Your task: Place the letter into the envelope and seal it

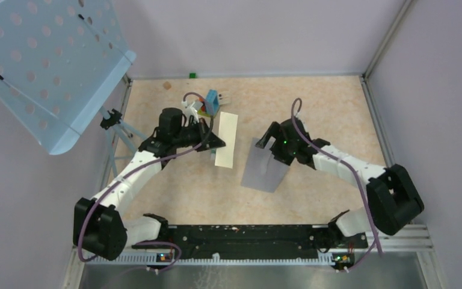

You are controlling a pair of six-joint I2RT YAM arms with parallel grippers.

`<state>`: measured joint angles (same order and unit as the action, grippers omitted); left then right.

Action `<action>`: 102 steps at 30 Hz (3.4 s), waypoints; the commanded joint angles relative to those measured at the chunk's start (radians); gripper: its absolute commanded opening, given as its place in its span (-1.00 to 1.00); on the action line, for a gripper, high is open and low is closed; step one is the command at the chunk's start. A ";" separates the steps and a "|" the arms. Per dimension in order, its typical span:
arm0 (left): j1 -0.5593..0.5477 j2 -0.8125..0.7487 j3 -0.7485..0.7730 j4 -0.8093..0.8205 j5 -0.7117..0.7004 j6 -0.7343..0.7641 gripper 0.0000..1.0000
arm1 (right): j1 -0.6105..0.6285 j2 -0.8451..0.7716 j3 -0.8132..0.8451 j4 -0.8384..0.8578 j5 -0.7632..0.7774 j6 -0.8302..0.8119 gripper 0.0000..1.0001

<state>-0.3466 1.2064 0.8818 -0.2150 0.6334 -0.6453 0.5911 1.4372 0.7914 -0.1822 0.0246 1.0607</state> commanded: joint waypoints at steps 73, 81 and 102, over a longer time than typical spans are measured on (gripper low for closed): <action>-0.252 0.225 -0.114 0.304 -0.238 0.006 0.55 | -0.183 -0.476 -0.492 0.495 -0.158 -0.302 -1.00; -0.306 0.346 -0.109 0.289 -0.290 0.010 0.18 | -0.220 -0.383 -0.574 0.727 -0.185 -0.342 -1.00; -0.363 0.272 -0.308 0.310 -0.365 -0.105 -0.24 | -0.171 0.063 -0.511 1.085 -0.330 -0.329 -1.00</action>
<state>-0.7013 1.5440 0.6399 0.0803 0.3027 -0.7063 0.3683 1.4364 0.2131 0.7929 -0.2668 0.7429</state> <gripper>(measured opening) 0.393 0.005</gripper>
